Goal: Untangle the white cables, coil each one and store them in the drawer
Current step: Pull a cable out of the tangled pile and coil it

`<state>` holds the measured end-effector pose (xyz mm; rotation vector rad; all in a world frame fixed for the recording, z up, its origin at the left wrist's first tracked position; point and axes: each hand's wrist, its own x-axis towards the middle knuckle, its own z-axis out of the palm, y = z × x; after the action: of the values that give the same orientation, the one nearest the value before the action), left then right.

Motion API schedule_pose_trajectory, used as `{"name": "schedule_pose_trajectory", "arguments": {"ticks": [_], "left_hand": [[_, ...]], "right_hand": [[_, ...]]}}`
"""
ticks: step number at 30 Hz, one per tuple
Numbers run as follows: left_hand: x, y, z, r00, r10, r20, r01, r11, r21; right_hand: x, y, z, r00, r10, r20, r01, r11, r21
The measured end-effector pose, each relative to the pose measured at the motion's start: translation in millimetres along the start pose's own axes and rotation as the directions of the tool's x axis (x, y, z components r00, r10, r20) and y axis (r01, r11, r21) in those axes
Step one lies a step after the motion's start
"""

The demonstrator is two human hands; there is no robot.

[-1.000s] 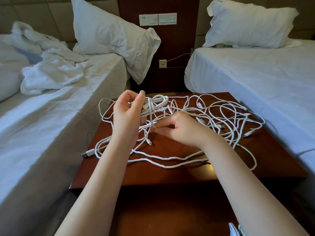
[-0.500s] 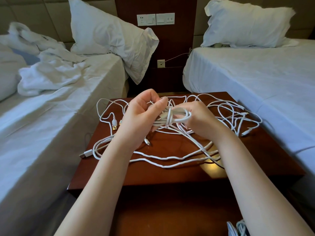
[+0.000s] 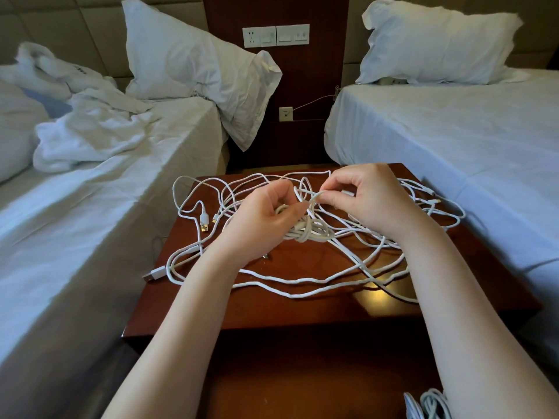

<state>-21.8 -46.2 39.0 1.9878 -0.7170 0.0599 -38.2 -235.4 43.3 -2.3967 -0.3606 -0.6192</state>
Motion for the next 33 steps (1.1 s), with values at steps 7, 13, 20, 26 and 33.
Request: {"name": "schedule_pose_trajectory", "arguments": {"ticks": [7,13,20,26,33], "left_hand": [[5,-6,-1,0.98,-0.092,-0.175,0.113,0.987,0.114],[9,-7,3,0.913,-0.083,-0.4,0.12,0.99,0.07],[11,-11,3,0.805,-0.067,-0.59,0.111,0.993,0.039],[10,-7,3,0.784,-0.211,-0.584,0.096,0.97,-0.222],[13,-4,2,0.816,-0.489,-0.308,0.209,0.746,-0.632]], "right_hand": [[0,-11,0,1.0,-0.013,0.007,0.013,1.0,-0.001],[0,-27,10,0.996,-0.073,0.04,0.075,0.997,-0.033],[-1,-38,23,0.994,-0.051,0.093,0.057,0.996,-0.062],[2,-34,32,0.993,-0.107,-0.046,0.106,0.994,-0.03],[4,-29,39,0.974,-0.174,-0.142,0.171,0.985,-0.036]]}}
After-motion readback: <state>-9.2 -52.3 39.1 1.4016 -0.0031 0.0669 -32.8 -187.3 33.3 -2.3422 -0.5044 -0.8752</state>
